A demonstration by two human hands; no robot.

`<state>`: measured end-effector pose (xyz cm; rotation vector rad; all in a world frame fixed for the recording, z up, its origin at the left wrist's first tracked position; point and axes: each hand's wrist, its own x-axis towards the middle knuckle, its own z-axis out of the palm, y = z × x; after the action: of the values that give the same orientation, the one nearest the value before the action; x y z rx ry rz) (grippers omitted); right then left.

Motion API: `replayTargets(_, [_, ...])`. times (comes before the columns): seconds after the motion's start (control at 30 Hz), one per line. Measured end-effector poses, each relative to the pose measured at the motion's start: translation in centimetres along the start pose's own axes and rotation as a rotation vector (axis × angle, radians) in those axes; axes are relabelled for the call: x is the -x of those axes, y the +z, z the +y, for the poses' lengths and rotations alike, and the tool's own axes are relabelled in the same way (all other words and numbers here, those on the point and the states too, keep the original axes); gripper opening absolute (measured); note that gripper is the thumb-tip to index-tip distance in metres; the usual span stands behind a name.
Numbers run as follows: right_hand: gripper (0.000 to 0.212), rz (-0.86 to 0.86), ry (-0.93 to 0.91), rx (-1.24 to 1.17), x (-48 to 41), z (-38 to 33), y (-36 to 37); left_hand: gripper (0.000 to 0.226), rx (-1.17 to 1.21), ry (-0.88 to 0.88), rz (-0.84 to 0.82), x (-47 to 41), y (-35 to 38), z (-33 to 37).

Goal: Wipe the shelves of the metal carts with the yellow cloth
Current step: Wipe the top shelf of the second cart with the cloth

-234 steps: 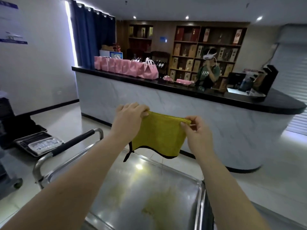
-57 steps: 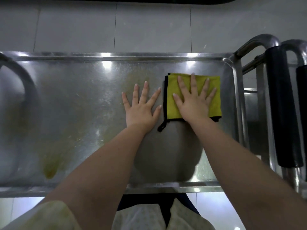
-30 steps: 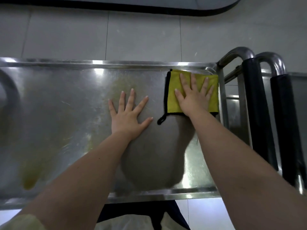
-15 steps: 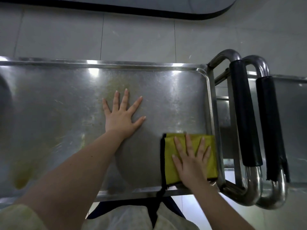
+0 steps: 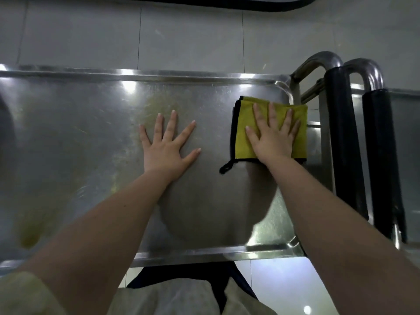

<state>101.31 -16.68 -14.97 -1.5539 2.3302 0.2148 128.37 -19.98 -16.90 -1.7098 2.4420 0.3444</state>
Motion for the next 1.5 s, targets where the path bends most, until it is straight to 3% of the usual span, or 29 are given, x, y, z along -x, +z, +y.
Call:
replayTargets(0.2, [0.066, -0.032, -0.044, 0.013, 18.1, 3.8, 6.7, 0.071, 0.009, -0.010, -0.009, 0.1, 0.0, 0.1])
replayTargets(0.3, [0.064, -0.047, -0.075, 0.059, 21.7, 4.8, 8.4, 0.070, 0.022, 0.003, -0.006, 0.3, 0.1, 0.1])
replayTargets(0.43, [0.063, -0.012, -0.089, 0.090, 21.3, 2.2, 8.7, 0.069, 0.008, 0.001, 0.003, 0.5, 0.2, 0.1])
replayTargets(0.57, [0.062, 0.041, -0.266, 0.047, 21.5, -6.3, 9.2, 0.071, 0.001, 0.009, -0.014, 0.3, -0.1, 0.0])
replayTargets(0.67, [0.062, 0.097, -0.293, 0.034, 21.1, -10.8, 9.2, 0.069, -0.004, 0.026, -0.055, 0.3, -0.4, -0.4])
replayTargets(0.77, [0.062, 0.121, -0.266, 0.038, 20.9, -11.1, 9.3, 0.059, 0.115, 0.061, -0.100, 0.0, -1.4, -1.1])
replayTargets(0.9, [0.063, 0.123, -0.265, 0.053, 21.2, -10.7, 9.5, 0.051, 0.238, 0.076, -0.034, 0.5, -2.4, -4.1])
replayTargets(1.13, [0.062, 0.103, -0.251, 0.084, 22.2, -11.0, 9.8, 0.055, 0.028, -0.031, -0.036, 0.9, -1.8, -10.8])
replayTargets(1.33, [0.059, 0.035, -0.236, 0.092, 25.0, -11.4, 11.0, 0.056, 0.041, -0.038, 0.016, 1.7, -0.8, -11.0])
replayTargets(1.5, [0.058, 0.023, -0.196, 0.052, 19.8, -13.8, 9.2, 0.056, 0.057, -0.023, 0.027, 1.6, -0.7, -11.0])
